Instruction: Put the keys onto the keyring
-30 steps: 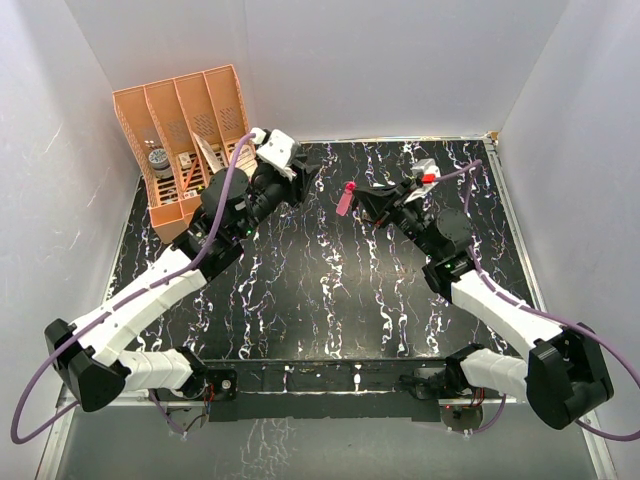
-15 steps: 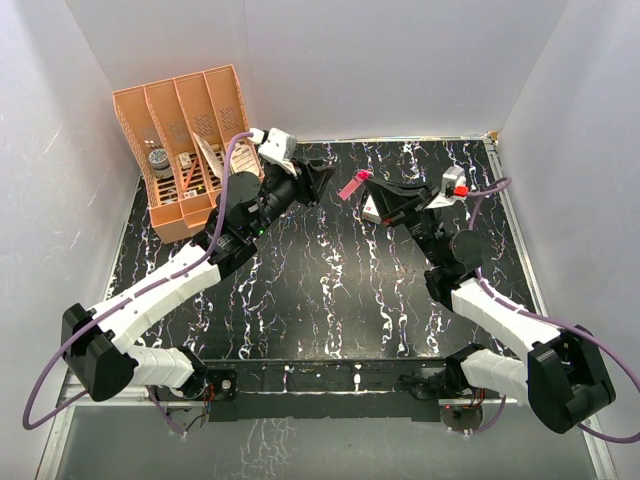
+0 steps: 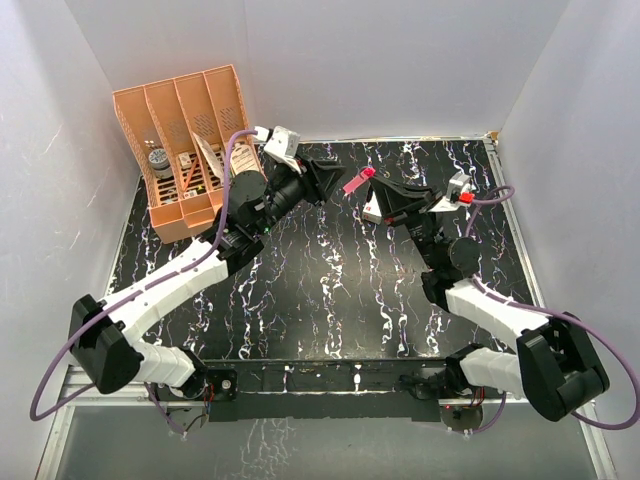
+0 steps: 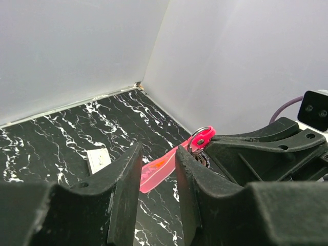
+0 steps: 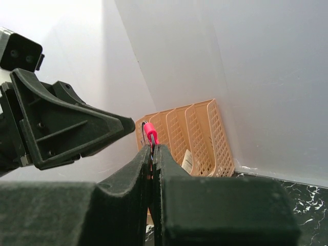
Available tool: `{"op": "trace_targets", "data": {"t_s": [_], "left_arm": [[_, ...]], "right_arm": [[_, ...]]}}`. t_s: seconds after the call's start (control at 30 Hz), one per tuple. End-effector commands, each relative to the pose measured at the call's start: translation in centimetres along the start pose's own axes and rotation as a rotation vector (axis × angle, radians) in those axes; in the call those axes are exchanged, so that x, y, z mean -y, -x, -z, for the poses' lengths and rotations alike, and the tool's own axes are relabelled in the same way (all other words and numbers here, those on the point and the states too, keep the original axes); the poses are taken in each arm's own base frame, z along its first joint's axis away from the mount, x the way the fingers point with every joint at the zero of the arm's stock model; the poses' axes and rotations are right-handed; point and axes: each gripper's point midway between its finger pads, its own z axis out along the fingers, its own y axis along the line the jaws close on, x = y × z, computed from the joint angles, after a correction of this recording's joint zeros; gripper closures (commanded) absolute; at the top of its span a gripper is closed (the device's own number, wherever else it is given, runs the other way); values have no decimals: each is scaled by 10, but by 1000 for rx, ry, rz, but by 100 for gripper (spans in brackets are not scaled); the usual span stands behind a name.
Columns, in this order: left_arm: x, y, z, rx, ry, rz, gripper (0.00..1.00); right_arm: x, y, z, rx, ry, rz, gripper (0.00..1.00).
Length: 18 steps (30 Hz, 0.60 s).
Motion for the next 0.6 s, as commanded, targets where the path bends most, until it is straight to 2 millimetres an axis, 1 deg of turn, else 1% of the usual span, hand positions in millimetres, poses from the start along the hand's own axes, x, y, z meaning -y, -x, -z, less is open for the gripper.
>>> {"op": "trace_targets", "data": {"t_s": [0.0,0.1,0.23,0.4,0.57], "left_arm": [[13,22,-8,60,-50,57,69],[11,21,-9,62,-37,84,70],[5,24,-10,82,4,132,65],[-1,25,-9,113,42,202,61],[0,21,-10,121,41,249,61]], "right_arm": [[-4,24,-5,118,26,9,100],[-2,22,-7,131,27,3,100],[2,19,-7,144,21,-13,100],[5,18,-8,155,16,-24,100],[6,19,-8,167,8,-28,100]]}}
